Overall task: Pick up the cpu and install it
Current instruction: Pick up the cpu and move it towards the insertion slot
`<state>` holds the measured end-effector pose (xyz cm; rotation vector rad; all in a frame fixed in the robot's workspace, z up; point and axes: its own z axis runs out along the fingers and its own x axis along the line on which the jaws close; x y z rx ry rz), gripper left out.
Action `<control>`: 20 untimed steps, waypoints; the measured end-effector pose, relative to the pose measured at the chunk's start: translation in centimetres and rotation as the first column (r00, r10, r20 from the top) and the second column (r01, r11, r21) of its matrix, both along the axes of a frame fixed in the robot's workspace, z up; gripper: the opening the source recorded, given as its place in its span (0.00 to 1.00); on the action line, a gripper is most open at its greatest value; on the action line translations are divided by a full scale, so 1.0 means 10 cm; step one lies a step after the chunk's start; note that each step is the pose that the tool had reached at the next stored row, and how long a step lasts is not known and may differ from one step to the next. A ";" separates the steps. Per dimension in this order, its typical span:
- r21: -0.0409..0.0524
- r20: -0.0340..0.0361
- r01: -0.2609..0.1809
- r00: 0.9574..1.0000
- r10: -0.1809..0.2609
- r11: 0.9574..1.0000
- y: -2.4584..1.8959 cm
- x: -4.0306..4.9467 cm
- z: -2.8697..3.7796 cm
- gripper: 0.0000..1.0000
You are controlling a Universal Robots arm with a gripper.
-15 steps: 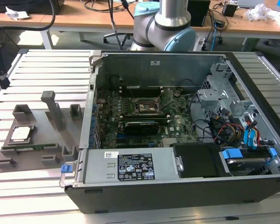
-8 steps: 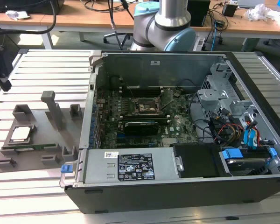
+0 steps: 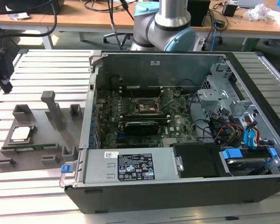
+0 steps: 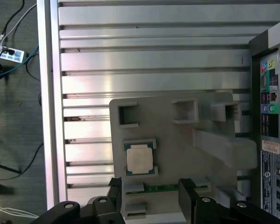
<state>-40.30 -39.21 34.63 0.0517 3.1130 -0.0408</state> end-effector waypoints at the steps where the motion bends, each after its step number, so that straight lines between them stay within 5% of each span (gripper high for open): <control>1: 0.000 0.000 0.000 1.000 0.000 1.000 0.000 0.000 -0.005 0.60; 20: 0.000 0.000 0.000 1.000 0.000 1.000 0.000 0.000 -0.142 0.60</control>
